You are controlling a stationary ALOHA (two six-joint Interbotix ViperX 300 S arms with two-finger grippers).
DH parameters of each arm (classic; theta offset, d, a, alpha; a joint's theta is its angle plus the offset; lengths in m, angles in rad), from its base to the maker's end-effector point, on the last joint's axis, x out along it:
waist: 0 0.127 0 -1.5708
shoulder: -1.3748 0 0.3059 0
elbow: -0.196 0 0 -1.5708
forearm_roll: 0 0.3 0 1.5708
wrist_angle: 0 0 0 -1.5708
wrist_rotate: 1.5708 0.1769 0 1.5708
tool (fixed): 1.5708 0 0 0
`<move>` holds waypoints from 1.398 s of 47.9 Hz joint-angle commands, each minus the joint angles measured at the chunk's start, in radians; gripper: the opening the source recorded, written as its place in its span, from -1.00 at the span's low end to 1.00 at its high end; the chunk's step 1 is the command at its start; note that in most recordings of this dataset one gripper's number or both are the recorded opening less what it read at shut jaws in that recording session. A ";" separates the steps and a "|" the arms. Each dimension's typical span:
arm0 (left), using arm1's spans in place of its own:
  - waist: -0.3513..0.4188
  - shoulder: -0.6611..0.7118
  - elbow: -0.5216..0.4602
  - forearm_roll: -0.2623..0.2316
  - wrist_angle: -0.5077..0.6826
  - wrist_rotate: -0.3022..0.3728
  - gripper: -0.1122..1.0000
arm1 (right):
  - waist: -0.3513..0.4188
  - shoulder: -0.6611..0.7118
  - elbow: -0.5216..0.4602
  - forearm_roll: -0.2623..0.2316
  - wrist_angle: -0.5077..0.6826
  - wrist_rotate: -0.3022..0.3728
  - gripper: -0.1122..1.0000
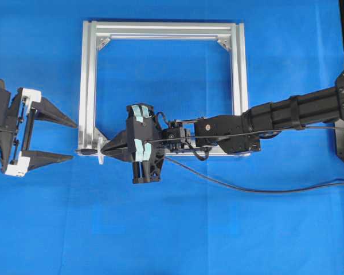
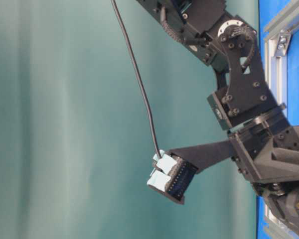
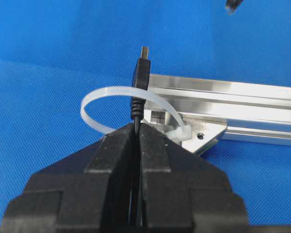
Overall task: Insert the wire through the string loop located on the left side.
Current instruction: 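Move the left gripper right and grasp the plug beyond the loop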
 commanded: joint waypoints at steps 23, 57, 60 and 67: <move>-0.023 0.351 -0.100 0.002 -0.117 -0.006 0.86 | -0.003 -0.023 -0.018 0.003 -0.009 0.000 -0.97; -0.023 0.345 -0.095 0.002 -0.115 -0.006 0.85 | -0.003 -0.023 -0.018 0.003 -0.011 0.000 -0.97; -0.023 0.345 -0.095 0.002 -0.115 -0.006 0.84 | -0.003 -0.023 -0.020 0.003 -0.011 0.000 -0.97; -0.023 0.341 -0.103 0.002 -0.115 -0.005 0.68 | -0.003 -0.023 -0.018 0.003 -0.008 0.000 -0.97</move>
